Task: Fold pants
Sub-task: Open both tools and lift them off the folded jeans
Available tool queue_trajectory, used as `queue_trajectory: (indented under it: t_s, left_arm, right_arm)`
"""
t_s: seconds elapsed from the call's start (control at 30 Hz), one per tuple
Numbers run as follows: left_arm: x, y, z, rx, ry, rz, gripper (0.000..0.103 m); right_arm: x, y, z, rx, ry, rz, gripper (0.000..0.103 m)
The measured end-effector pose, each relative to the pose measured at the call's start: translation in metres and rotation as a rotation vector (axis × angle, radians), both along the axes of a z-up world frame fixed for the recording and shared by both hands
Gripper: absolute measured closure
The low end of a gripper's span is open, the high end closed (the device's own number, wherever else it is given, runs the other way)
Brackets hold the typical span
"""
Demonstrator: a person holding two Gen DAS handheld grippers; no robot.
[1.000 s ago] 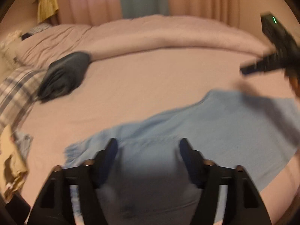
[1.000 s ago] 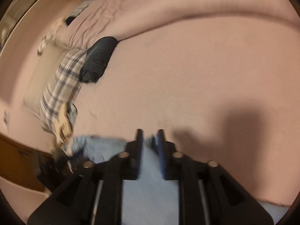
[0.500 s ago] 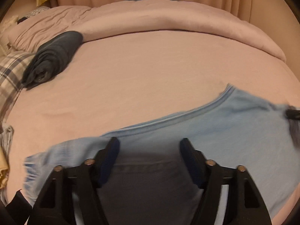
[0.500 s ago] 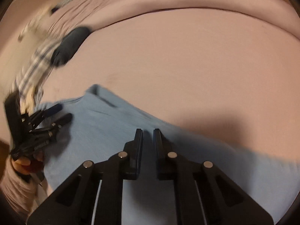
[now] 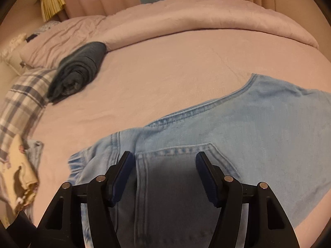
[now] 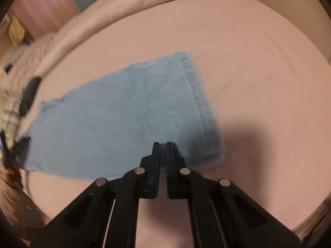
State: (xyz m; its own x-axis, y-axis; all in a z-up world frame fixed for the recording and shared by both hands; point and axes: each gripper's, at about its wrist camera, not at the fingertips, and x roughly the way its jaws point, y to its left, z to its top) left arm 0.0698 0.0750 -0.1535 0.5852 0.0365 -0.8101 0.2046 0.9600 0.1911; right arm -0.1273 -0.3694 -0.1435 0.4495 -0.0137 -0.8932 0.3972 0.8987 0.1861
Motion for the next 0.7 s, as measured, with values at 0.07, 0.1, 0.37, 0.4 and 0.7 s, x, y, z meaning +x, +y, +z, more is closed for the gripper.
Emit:
queue_trajectory:
  t_s: [0.07, 0.1, 0.37, 0.4, 0.7]
  left_arm:
    - [-0.010, -0.006, 0.011, -0.033, -0.023, -0.010, 0.030]
    - [-0.015, -0.010, 0.017, -0.063, -0.030, -0.019, 0.029]
    - [-0.035, -0.090, 0.036, -0.286, 0.059, -0.192, 0.026]
    - [-0.037, -0.107, 0.034, -0.315, 0.088, -0.227, 0.026]
    - [-0.043, -0.218, 0.012, -0.371, 0.234, -0.382, 0.026]
  right_arm:
    - [-0.004, 0.006, 0.012, -0.035, -0.039, -0.021, 0.082]
    - [-0.007, 0.005, 0.015, -0.007, -0.070, -0.028, 0.075]
    - [-0.034, -0.002, -0.001, 0.249, -0.194, -0.194, 0.061]
    - [-0.033, 0.002, -0.004, 0.270, -0.199, -0.205, 0.059]
    - [-0.060, -0.001, -0.031, 0.379, -0.266, -0.314, 0.055]
